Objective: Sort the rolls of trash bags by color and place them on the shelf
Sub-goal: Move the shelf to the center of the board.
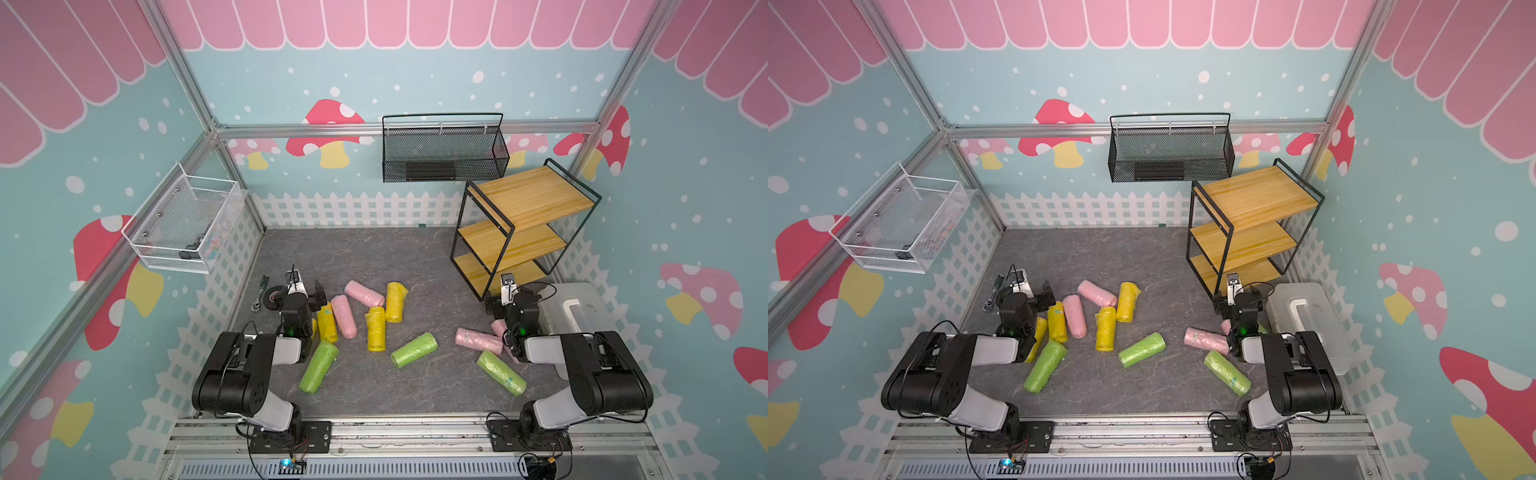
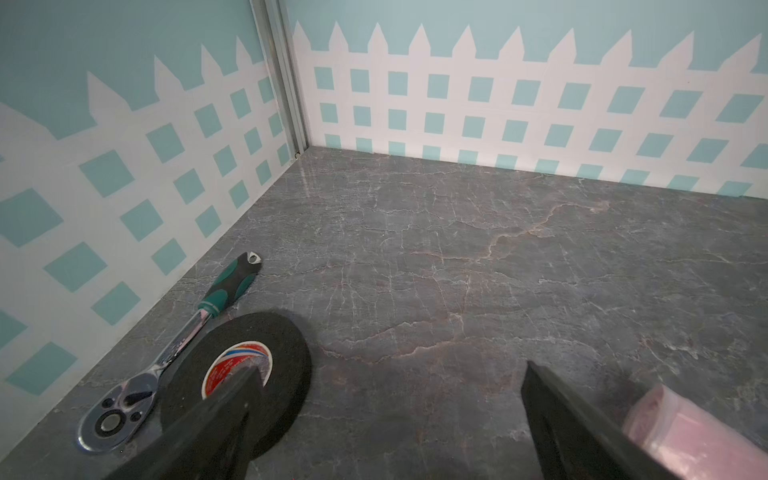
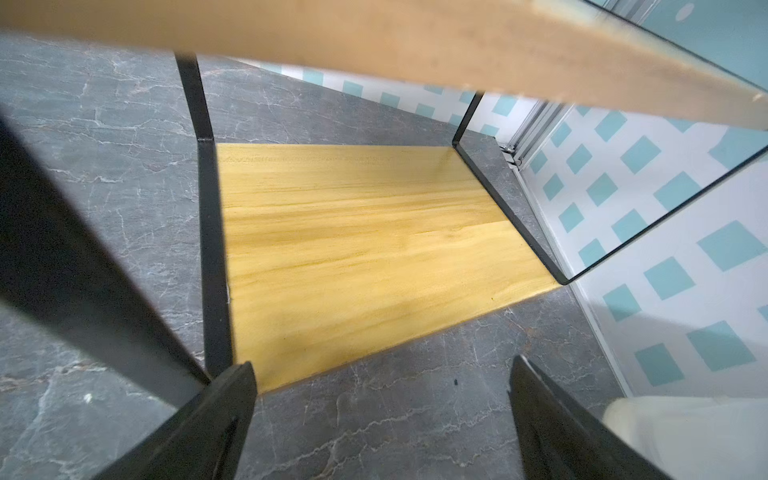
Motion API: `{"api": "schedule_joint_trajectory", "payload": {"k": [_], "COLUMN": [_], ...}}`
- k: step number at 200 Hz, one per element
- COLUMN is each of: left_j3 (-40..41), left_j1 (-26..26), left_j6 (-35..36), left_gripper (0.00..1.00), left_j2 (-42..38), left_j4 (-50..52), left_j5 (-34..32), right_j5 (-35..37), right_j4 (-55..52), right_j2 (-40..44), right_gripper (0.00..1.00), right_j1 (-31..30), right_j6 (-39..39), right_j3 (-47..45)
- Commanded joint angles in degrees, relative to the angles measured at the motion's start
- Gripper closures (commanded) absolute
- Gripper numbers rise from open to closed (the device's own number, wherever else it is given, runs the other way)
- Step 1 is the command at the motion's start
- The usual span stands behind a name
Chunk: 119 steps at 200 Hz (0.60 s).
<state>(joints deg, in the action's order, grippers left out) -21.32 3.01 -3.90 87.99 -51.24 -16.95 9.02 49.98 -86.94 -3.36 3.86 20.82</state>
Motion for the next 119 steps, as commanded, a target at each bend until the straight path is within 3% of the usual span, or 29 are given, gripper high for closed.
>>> {"api": "schedule_joint_trajectory", "payload": {"k": [1,119], "left_j3": [-1.01,-0.65], "left_j1": [-0.35,-1.39], "left_j6": [-0.32,-0.99], "left_gripper": [0.01,0.01], "left_j2": [-0.40,-0.45], "left_j4": [1.30,0.55], "left_j5": [0.70,2.58], "right_j5": [-2.52,-3.49], "right_j4": [0.24,-0.58], "right_j2": [-0.01,-0.06], "right_gripper": [0.01,0.01], "right_j1": [-0.26,0.47], "right_j6": [-0.07,-0.68], "right_j3": [0.71,1.15]}}
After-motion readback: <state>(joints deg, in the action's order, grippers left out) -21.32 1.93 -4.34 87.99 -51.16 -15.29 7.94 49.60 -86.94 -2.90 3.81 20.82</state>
